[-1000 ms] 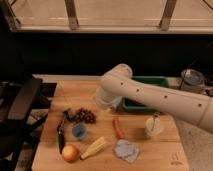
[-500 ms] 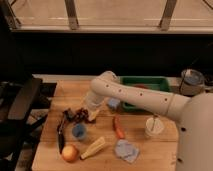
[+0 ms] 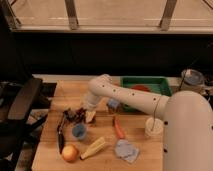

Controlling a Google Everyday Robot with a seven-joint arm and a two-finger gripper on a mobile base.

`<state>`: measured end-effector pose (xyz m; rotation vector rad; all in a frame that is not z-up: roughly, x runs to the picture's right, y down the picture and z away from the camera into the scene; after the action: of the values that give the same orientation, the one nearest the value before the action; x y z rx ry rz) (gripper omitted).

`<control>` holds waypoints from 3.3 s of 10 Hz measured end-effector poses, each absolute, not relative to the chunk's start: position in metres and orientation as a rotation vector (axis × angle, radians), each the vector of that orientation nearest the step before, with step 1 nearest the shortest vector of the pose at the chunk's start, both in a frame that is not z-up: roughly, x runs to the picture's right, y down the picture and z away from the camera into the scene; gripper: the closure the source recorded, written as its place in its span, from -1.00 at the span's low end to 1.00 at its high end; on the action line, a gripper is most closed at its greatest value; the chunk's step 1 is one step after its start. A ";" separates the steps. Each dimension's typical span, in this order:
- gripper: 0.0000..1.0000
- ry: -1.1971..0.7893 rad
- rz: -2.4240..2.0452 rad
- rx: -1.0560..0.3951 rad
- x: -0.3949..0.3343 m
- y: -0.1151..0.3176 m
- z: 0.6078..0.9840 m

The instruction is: Place grapes in tray

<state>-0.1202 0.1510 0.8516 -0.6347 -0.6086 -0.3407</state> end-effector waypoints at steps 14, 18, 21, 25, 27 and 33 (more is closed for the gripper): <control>1.00 -0.554 -0.392 -0.422 -0.096 0.110 0.797; 1.00 -0.513 -0.349 -0.309 -0.077 0.024 0.752; 1.00 -0.437 -0.273 -0.242 -0.050 -0.060 0.725; 1.00 -0.354 -0.152 -0.229 -0.005 -0.142 0.708; 1.00 -0.352 -0.149 -0.229 -0.005 -0.145 0.708; 1.00 -0.261 -0.095 -0.174 0.024 -0.159 0.701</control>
<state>0.0241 -0.1590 0.7012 -0.1740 -0.2608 -0.0946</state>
